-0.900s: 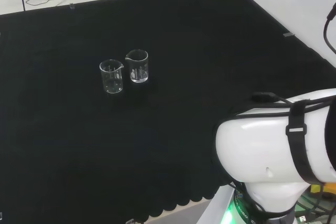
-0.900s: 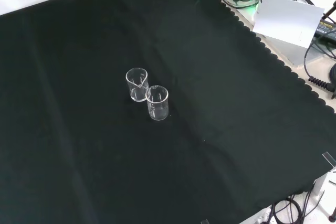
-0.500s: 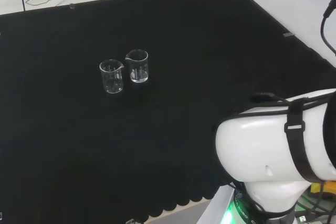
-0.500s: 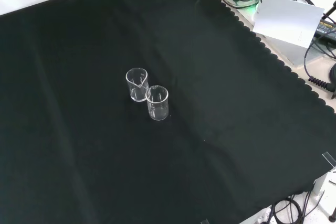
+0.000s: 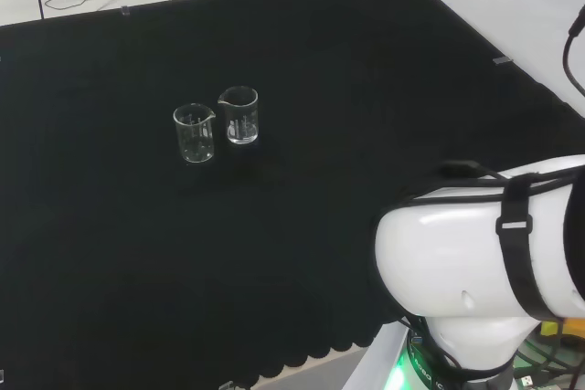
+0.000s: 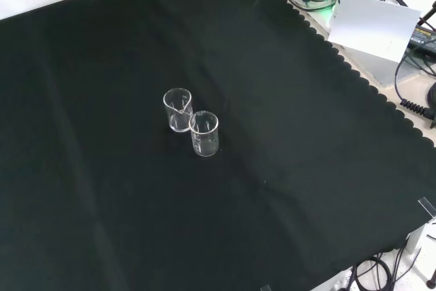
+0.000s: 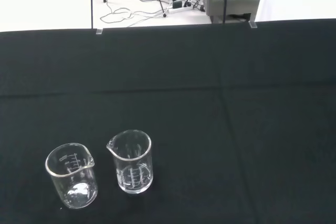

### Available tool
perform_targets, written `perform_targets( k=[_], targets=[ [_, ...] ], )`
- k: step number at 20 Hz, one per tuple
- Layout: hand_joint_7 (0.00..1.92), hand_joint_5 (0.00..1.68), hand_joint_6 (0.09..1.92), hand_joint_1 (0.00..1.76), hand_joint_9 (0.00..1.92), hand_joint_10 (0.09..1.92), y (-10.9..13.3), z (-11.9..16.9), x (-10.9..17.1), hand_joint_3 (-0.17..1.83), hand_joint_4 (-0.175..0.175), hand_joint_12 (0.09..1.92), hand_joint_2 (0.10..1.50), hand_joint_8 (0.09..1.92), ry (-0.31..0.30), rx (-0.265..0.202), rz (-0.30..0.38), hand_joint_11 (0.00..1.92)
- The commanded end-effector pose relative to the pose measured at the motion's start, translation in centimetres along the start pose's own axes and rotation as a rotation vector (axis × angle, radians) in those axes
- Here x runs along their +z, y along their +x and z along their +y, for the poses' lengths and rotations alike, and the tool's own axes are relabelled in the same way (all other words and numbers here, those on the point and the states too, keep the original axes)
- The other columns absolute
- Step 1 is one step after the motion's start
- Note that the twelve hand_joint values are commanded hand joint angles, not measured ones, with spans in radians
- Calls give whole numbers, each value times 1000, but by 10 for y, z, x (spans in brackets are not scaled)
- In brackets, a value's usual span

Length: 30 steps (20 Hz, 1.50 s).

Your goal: Pick up the beaker on the right.

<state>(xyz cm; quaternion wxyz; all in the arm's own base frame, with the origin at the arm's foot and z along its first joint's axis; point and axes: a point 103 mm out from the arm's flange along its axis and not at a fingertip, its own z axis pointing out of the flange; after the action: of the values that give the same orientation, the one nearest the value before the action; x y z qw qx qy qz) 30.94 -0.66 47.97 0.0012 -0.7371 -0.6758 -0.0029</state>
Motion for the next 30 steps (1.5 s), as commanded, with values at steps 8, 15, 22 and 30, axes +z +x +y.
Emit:
perform_targets(
  k=[8, 15, 22, 30],
  targets=[
    [90, 361, 167, 188, 162, 637, -25, 42, 58, 304, -22, 1230, 1250, 529, 93, 70, -7, 0],
    [98, 371, 156, 213, 166, 639, -32, 95, 96, 295, -23, 1231, 1244, 531, 124, 54, 30, 0],
    [104, 373, 126, 288, 180, 643, -14, 138, 120, 277, -23, 1251, 1209, 535, 131, 19, 59, 0],
    [97, 375, 107, 327, 185, 647, -12, 166, 163, 274, -24, 1277, 1187, 537, 138, 0, 129, 0]
  ],
)
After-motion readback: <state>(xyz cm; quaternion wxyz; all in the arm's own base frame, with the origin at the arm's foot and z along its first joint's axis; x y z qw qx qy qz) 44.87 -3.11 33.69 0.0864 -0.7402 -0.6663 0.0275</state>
